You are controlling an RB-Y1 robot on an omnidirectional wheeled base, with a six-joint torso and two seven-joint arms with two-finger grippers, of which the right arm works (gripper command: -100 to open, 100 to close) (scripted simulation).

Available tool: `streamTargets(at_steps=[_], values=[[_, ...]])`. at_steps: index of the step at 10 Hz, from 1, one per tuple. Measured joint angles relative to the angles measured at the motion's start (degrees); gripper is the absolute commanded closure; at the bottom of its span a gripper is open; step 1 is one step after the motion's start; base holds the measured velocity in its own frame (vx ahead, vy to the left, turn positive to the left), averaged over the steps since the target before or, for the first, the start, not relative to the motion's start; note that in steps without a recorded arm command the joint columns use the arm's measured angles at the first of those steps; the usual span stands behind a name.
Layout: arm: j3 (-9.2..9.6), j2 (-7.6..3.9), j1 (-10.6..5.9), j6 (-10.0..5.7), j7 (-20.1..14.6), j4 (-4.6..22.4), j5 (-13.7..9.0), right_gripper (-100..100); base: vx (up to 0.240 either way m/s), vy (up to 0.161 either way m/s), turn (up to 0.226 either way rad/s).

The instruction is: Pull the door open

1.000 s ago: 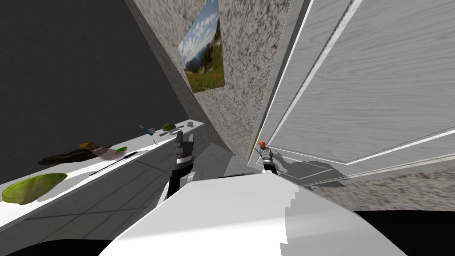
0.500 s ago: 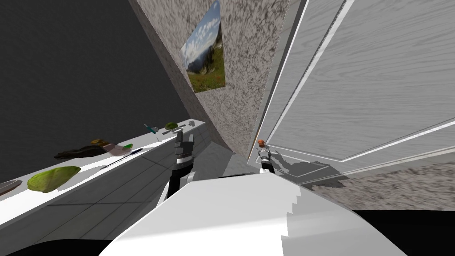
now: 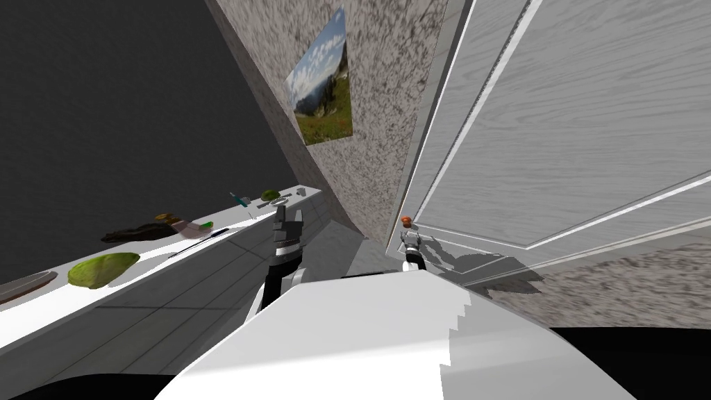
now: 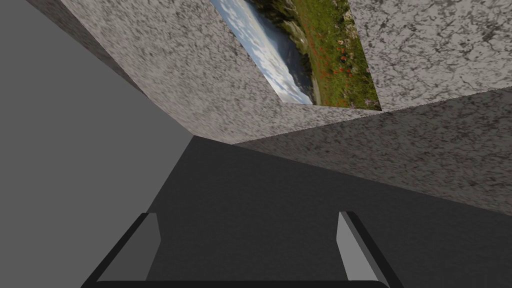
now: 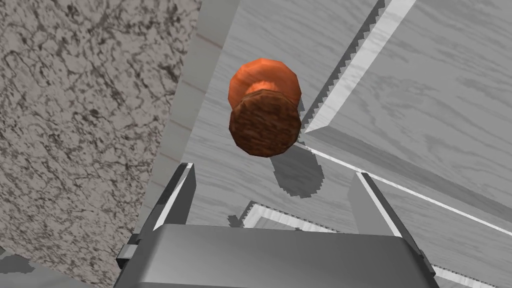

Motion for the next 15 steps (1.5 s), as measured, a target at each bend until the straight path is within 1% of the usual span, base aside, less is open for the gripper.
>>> streamTargets(at_steps=[2, 5, 7, 10, 11, 12, 13, 14, 15], values=[[0.75, 0.66, -0.42, 0.1, -3.31, -0.26, -1.6, -100, -0.083, -0.006, 0.015], [1.46, 1.35, -0.69, 0.26, -7.19, -0.79, -3.18, -100, -0.073, -0.003, 0.017], [2.13, 1.87, -1.14, 0.05, -10.35, -0.55, -4.42, -100, -0.079, 0.0, 0.012], [2.76, 2.59, -1.18, 0.37, -13.54, -1.49, -5.93, -100, -0.05, -0.009, 0.008], [2.79, 2.62, -1.16, 0.41, -13.76, -1.55, -5.98, -100, 0.098, 0.005, 0.058], [2.84, 1.76, -1.08, -0.04, -14.67, -0.58, -6.03, -100, 0.22, -0.003, 0.085], [2.78, 0.81, -0.51, -0.19, -15.75, -0.56, -6.19, -100, 0.218, -0.019, 0.08], [2.87, -0.54, -0.9, -0.91, -17.44, 1.37, -6.26, -100, 0.134, -0.006, 0.02], [2.8, -0.9, -0.37, -0.94, -18.05, 0.86, -6.36, -100, 0.153, 0.011, 0.053]])
